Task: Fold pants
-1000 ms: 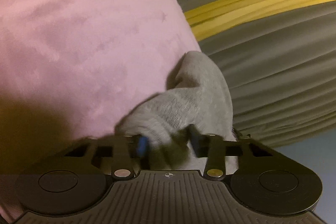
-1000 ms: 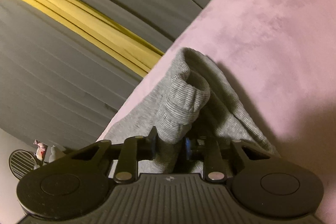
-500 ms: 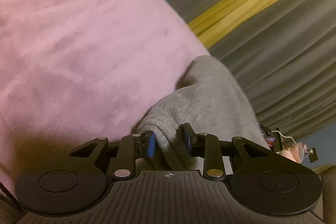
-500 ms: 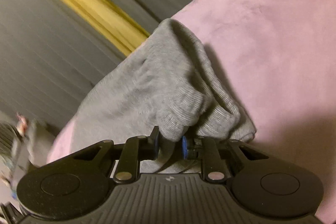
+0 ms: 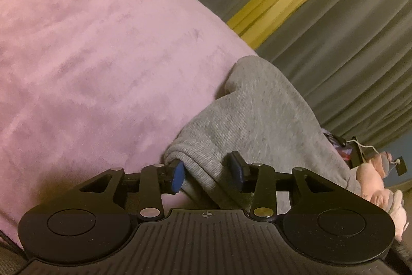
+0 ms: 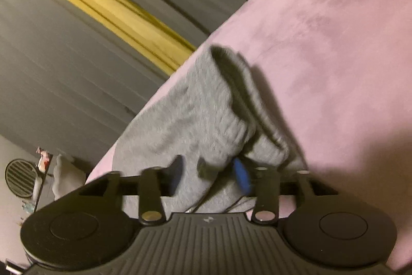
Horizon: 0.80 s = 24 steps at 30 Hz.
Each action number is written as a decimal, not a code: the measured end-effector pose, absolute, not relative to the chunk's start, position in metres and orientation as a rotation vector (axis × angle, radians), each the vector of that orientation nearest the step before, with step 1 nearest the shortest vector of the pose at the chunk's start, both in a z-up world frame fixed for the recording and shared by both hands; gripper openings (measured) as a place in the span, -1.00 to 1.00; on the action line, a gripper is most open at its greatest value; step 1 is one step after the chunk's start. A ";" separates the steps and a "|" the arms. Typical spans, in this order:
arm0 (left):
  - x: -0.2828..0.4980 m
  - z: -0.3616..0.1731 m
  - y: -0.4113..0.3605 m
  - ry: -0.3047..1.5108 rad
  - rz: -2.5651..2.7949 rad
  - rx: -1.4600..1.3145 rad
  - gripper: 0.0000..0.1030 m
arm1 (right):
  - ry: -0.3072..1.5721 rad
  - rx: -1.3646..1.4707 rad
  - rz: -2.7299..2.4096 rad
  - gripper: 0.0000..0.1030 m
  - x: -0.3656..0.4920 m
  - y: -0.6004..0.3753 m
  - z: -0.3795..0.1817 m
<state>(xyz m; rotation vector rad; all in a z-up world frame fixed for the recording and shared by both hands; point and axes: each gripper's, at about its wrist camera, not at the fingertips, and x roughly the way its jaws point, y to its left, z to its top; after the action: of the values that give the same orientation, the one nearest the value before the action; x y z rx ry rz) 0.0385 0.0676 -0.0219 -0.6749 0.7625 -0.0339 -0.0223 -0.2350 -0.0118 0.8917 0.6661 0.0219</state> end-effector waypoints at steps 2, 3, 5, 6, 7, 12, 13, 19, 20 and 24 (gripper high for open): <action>0.039 -0.021 0.067 0.764 -0.036 -0.670 -0.13 | 0.649 0.863 -0.005 0.71 -0.027 -0.243 0.002; 0.038 -0.021 0.067 0.764 -0.038 -0.669 -0.13 | 0.639 0.835 -0.030 0.74 -0.030 -0.245 0.007; 0.037 -0.021 0.067 0.766 -0.041 -0.670 -0.09 | 0.629 0.792 -0.042 0.74 -0.032 -0.251 0.014; 0.037 -0.021 0.067 0.767 -0.042 -0.669 -0.07 | 0.635 0.781 -0.043 0.74 -0.031 -0.253 0.016; 0.037 -0.021 0.067 0.768 -0.043 -0.667 -0.05 | 0.648 0.769 -0.052 0.74 -0.029 -0.254 0.017; 0.036 -0.019 0.064 0.771 -0.045 -0.644 0.02 | 0.696 0.714 -0.036 0.74 -0.001 -0.242 0.008; 0.035 -0.018 0.063 0.776 -0.048 -0.644 0.09 | 0.703 0.699 -0.026 0.74 0.005 -0.237 0.006; 0.032 0.010 0.069 0.802 -0.105 -0.558 0.45 | 0.766 0.611 -0.008 0.93 0.040 -0.224 -0.016; 0.032 0.014 0.073 0.776 -0.091 -0.538 0.49 | 0.777 0.590 -0.011 0.93 0.043 -0.225 -0.019; 0.040 0.011 0.086 0.756 -0.009 -0.496 0.53 | 0.888 0.659 -0.012 0.92 0.052 -0.241 -0.041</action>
<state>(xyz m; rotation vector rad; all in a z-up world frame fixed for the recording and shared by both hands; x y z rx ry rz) 0.0397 0.0856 0.0106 -0.4955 0.7560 -0.0090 0.0521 -0.2410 -0.0413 0.6590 0.8880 -0.0116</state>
